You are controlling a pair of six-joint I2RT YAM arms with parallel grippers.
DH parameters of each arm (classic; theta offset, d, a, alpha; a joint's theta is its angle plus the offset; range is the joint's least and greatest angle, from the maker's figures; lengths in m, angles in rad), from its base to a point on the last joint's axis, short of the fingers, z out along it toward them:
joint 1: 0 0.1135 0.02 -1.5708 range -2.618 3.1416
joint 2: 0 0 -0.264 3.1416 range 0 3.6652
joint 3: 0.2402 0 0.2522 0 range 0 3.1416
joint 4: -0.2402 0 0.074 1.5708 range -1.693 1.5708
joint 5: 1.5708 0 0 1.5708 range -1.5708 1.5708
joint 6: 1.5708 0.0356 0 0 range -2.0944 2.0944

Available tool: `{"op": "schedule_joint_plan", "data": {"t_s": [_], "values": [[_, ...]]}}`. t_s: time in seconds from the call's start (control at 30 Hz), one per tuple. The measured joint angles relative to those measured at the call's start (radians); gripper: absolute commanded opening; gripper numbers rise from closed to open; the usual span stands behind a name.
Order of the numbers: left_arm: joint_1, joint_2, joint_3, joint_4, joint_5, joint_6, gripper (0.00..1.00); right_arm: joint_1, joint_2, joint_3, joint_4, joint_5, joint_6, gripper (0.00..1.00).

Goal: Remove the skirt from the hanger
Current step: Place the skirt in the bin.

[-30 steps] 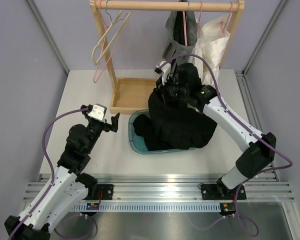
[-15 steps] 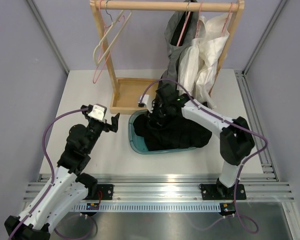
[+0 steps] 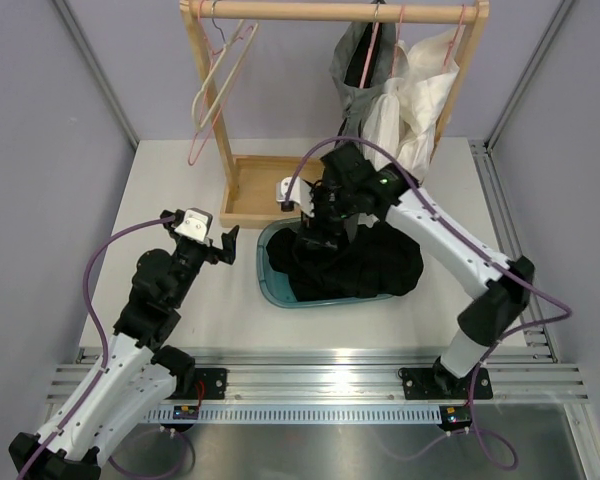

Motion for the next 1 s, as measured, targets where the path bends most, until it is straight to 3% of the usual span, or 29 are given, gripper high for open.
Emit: {"op": "schedule_joint_plan", "data": {"t_s": [0.2, 0.4, 0.67, 0.83, 1.0], "values": [[0.000, 0.000, 0.000, -0.001, 0.000, 0.000, 0.99, -0.032, -0.259, -0.046, -0.087, -0.090, -0.110, 0.83], [0.000, 0.000, 0.000, -0.001, 0.000, 0.000, 0.99, -0.288, -0.441, -0.249, -0.147, -0.175, -0.122, 0.81], [0.000, -0.001, 0.000, -0.001, 0.000, 0.000, 0.99, -0.567, -0.674, -0.695, 0.087, -0.053, 0.272, 0.83], [0.000, -0.005, 0.000, -0.002, 0.000, 0.000, 0.99, -0.613, -0.693, -0.767, 0.270, 0.021, 0.471, 0.81], [0.000, -0.013, 0.000, -0.001, 0.000, 0.000, 0.99, -0.615, -0.577, -0.779, 0.366, -0.001, 0.554, 0.65]]}}
